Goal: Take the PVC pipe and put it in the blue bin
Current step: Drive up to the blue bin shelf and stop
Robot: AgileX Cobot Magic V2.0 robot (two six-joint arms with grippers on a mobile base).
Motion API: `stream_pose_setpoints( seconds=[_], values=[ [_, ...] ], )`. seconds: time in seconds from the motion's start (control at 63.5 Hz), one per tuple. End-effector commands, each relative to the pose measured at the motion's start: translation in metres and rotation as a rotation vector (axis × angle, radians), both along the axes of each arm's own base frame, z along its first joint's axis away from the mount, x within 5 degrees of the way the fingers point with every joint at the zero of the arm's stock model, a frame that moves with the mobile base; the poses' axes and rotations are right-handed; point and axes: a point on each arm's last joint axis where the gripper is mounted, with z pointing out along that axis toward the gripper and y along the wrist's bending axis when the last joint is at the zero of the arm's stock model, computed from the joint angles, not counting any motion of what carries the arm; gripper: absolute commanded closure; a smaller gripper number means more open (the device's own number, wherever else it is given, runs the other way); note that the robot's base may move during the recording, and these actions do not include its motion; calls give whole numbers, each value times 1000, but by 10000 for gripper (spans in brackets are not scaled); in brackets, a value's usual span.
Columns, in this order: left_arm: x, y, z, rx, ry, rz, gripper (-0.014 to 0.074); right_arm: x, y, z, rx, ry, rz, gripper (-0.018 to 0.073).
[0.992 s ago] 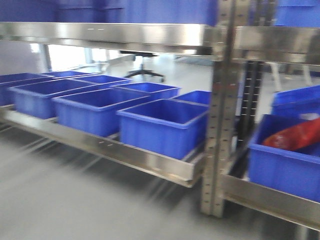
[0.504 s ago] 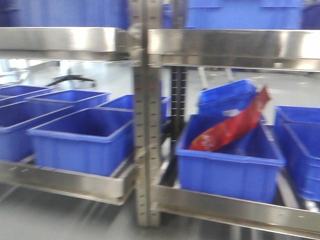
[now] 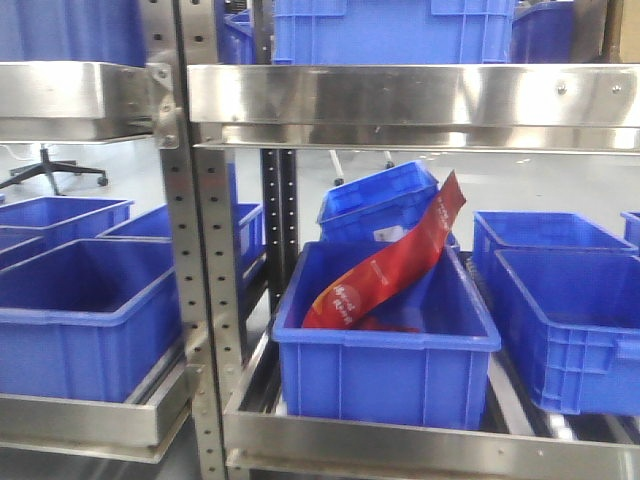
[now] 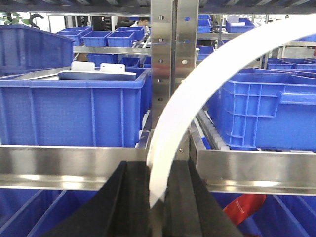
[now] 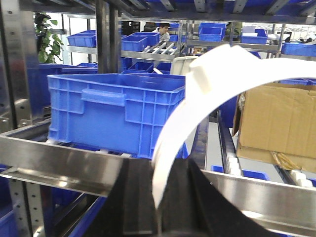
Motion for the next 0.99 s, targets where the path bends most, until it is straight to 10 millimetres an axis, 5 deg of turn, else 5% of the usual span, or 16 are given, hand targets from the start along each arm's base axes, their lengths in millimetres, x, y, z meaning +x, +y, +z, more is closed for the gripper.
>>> stream_pose_setpoints(
  seconds=[0.0, 0.977],
  values=[
    [-2, 0, 4, -1, -38, -2, 707, -2, 0, 3, -8, -33, 0, 715],
    [-2, 0, 4, -1, -38, -2, 707, -2, 0, 3, -8, -33, 0, 715]
  ],
)
